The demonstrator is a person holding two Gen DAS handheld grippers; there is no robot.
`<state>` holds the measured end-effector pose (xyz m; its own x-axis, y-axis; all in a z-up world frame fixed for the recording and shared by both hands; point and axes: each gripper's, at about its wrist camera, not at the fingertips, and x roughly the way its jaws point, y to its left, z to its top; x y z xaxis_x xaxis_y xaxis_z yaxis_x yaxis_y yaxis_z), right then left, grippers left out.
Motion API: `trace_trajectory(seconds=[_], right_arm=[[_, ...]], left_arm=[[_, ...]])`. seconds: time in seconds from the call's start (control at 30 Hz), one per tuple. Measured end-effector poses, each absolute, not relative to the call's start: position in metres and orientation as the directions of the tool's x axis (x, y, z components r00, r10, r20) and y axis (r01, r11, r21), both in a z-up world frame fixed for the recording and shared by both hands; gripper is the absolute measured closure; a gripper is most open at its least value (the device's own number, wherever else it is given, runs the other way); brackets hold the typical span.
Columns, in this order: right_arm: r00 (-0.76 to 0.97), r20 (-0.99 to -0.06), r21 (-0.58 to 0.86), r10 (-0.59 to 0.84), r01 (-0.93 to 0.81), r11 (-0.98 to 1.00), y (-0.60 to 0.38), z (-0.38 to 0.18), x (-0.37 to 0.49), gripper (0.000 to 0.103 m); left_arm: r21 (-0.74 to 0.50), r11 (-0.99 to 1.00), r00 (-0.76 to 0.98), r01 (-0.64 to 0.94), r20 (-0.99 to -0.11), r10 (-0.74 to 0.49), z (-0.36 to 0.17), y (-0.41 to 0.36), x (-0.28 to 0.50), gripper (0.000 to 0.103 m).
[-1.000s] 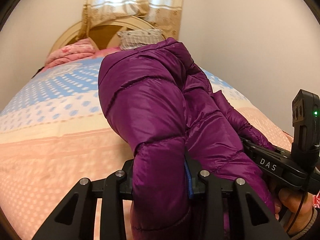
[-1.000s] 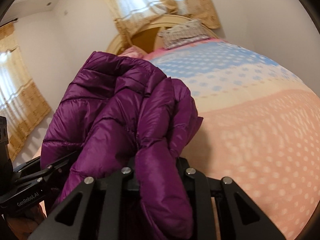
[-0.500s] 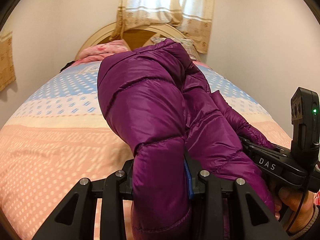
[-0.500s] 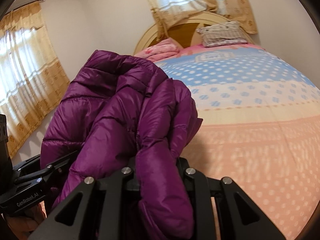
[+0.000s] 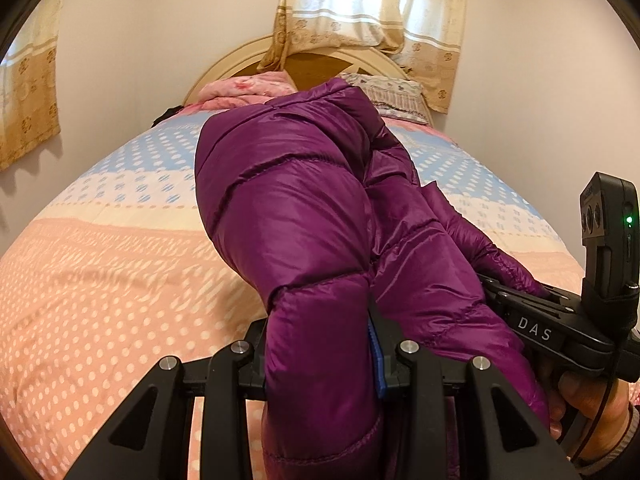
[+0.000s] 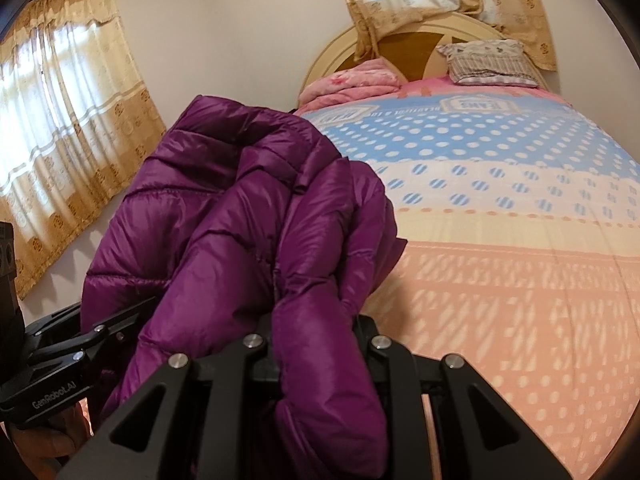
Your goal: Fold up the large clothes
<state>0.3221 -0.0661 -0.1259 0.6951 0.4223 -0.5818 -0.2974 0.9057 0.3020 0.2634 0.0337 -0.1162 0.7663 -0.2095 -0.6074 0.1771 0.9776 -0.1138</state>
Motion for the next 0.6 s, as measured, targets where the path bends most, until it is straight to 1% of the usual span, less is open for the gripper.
trace_trajectory(seconds=[0.37,0.6], right_arm=[[0.646,-0.631,0.313,0.429,-0.294,0.903,-0.044,-0.154,0.330,0.080],[0.639,-0.643,0.309,0.422,-0.288,0.907,-0.041,-0.160,0.333,0.080]], left_arm=[[-0.123,0.983,0.734,0.135,-0.654,-0.182,-0.142,0.061,0.276,0.067],[-0.125,0.983,0.729,0.134,-0.660,-0.183,-0.151,0.067,0.280,0.067]])
